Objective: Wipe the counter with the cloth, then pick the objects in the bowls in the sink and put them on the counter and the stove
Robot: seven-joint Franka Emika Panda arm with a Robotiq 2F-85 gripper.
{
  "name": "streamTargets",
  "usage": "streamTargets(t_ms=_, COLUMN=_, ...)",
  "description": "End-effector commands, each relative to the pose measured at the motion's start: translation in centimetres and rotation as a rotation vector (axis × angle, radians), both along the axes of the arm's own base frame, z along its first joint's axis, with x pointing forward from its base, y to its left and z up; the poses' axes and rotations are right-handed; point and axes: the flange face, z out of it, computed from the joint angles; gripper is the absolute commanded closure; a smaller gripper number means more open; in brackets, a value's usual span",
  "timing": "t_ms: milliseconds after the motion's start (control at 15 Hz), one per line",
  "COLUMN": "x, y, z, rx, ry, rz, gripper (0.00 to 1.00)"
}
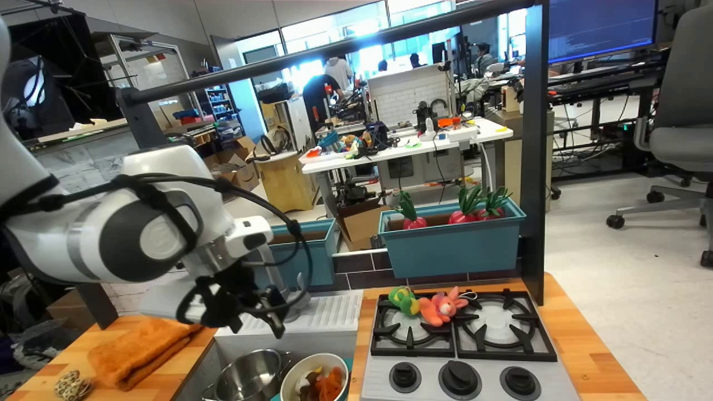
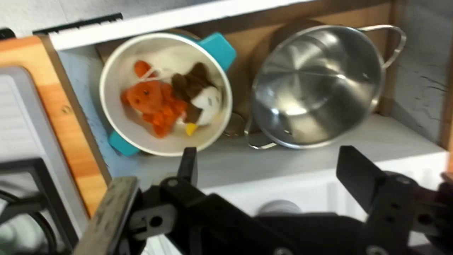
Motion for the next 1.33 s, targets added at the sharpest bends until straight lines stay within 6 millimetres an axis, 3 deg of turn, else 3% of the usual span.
streamTargets(t_ms=0, x=-0.1, y=-4.8, z=-6.4, rx=-0.012, ry=0.097, rz=-0.063, gripper=0.0)
streamTargets(t_ms=133, x=-0.1, y=-6.6, z=-9.0, rx=-0.017, ry=0.116, rz=-0.069, gripper=0.02)
streamTargets(t_ms=267, x=0.3, y=-7.4, z=-10.6, rx=-0.012, ry=0.111, rz=-0.065, gripper=0.27)
streamTargets(t_ms=333, x=0.6, y=-7.7, z=-11.1, rx=-0.013, ry=0.107, rz=-0.063, gripper=0.29)
streamTargets(t_ms=400, x=1.0, y=-7.8, z=-11.7, rx=-0.014, ry=0.1, rz=-0.055, gripper=0.36)
streamTargets(t_ms=667, x=2.0, y=-8.0, z=-12.8, rx=-0.018, ry=0.081, rz=-0.028, gripper=0.66)
streamTargets(t_ms=867, x=2.5, y=-7.9, z=-12.6, rx=-0.012, ry=0.071, rz=-0.014, gripper=0.87)
streamTargets(t_ms=1067, x=2.6, y=-6.5, z=-10.9, rx=0.028, ry=0.096, rz=-0.009, gripper=0.83)
streamTargets(t_ms=1267, x=1.1, y=-3.4, z=-7.0, rx=0.041, ry=0.152, rz=0.025, gripper=0.54)
